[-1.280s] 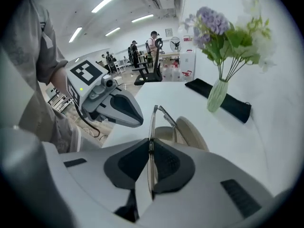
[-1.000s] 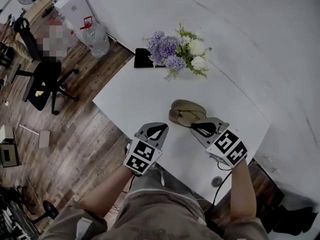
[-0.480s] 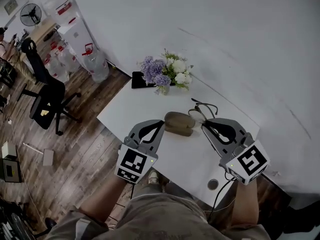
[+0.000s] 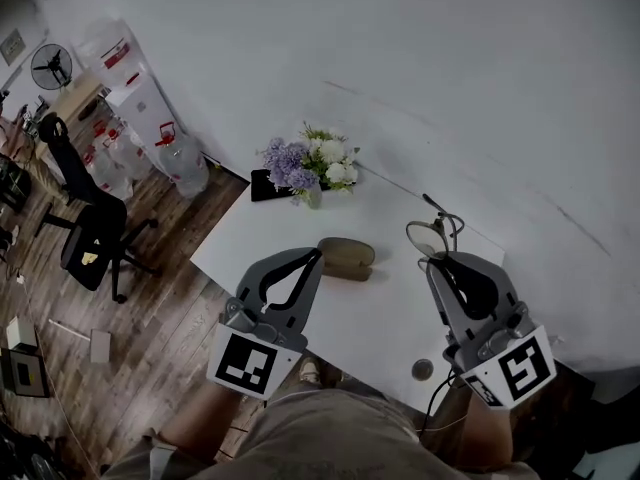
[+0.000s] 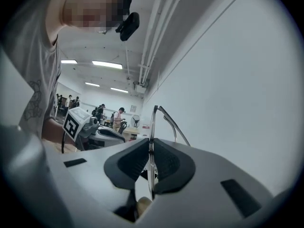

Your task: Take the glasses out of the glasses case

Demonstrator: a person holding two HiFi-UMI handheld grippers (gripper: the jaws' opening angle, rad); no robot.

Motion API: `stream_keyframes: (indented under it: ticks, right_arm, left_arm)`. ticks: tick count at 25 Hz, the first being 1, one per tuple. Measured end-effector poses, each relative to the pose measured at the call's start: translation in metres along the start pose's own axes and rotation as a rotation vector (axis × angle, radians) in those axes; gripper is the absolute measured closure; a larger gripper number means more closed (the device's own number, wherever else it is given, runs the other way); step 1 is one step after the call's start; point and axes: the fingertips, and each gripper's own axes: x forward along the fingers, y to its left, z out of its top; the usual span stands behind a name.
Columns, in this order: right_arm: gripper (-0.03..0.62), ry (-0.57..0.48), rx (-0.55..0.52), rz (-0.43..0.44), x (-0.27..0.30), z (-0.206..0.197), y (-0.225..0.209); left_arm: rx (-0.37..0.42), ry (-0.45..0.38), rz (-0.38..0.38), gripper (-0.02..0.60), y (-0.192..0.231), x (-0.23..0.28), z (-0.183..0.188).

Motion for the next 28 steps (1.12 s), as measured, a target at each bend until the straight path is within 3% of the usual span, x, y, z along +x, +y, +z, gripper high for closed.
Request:
stream_keyframes:
  ticks: [9,16,28]
  right_arm:
    - [0.543,-0.056,0.066,-0.171,-0.051,-0.002,-0.023]
    - [0.543,-0.017,0.115,-0.129,-0.047,-0.024,-0.010]
    - [0.543,-0.046,0.111,-0.128,-0.039,-0.023,-0.015]
  left_arm:
    - [-0.079,0.001,0.040,0.565,0.002,-0.014,0.009]
    - [-0.082,0.035,0.051,0.565,0.000,-0.013,-0.004]
    - [-0.073,0.062,0.049,0.566,-0.001,-0.012,-0.013]
